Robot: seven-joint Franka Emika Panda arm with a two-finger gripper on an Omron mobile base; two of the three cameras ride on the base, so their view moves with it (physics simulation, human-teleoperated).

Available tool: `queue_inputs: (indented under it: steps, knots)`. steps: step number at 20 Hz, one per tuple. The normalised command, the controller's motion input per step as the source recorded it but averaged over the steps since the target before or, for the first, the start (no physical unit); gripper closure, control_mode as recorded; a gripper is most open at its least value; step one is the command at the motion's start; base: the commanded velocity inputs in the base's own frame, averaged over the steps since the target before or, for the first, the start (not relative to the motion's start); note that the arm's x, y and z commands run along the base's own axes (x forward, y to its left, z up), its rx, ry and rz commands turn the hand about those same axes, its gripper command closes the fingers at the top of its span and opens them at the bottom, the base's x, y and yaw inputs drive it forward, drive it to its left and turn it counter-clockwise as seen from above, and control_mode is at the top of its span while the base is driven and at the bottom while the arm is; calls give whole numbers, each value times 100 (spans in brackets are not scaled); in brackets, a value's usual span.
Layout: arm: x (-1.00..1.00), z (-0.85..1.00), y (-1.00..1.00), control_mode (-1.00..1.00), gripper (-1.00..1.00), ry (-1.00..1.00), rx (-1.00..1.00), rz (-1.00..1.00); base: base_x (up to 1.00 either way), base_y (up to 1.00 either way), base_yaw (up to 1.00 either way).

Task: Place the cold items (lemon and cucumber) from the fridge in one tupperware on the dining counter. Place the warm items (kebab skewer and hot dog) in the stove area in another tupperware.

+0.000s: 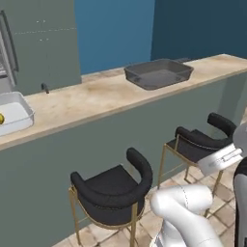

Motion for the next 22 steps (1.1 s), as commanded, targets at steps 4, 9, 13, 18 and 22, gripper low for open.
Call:
queue_inputs:
  steps: [4,9,13,18,22]
  knots:
    - [0,0,0,100,-100,0,0,0,0,-100,-2]
    - [0,0,0,100,-100,0,0,0,0,-100,-3]
    - [0,0,0,100,-100,0,0,0,5,-99,0]
    - [0,0,0,100,-100,0,0,0,24,-100,0]
    - [0,0,0,100,-100,0,0,0,30,-100,0]
